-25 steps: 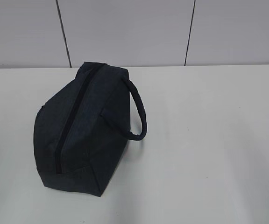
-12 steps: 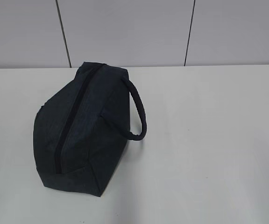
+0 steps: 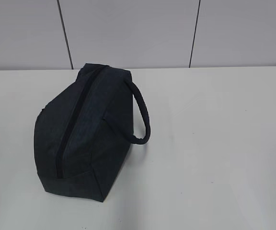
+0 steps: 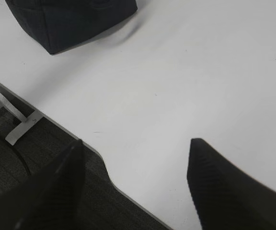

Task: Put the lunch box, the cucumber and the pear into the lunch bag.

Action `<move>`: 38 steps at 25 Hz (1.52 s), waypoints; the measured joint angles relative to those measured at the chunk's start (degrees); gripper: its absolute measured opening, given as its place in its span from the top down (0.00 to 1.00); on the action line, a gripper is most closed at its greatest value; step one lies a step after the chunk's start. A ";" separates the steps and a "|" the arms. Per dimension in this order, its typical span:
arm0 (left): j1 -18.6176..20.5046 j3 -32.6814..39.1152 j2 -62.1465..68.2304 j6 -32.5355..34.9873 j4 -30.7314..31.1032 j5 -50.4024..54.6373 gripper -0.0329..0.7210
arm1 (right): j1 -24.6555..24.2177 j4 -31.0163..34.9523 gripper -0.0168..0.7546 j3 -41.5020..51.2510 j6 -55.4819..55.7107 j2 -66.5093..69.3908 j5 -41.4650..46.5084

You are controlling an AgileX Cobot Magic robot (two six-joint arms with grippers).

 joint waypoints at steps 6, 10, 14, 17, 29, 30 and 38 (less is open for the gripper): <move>0.00 0.05 0.00 0.00 0.05 0.00 0.50 | 0.00 -0.53 0.31 0.00 0.03 -0.08 0.00; 0.00 0.05 0.00 0.00 0.05 0.00 0.50 | 0.00 -0.63 0.31 0.00 0.12 -0.08 0.00; 1.34 0.05 0.00 0.00 0.05 0.00 0.50 | -6.69 -0.63 0.31 0.00 0.12 -0.08 0.00; 5.58 0.05 0.00 0.00 0.05 0.00 0.50 | -15.66 -0.63 0.31 0.00 0.12 -0.08 0.00; 11.39 0.05 0.00 0.00 0.05 0.00 0.50 | -27.74 -0.90 0.31 0.00 0.23 -0.08 0.00; 11.39 0.05 0.00 0.00 0.05 0.00 0.50 | -27.74 -0.90 0.31 0.00 0.23 -0.08 0.00; 11.39 0.05 0.00 0.00 0.05 0.00 0.50 | -27.74 -0.90 0.31 0.00 0.23 -0.08 0.00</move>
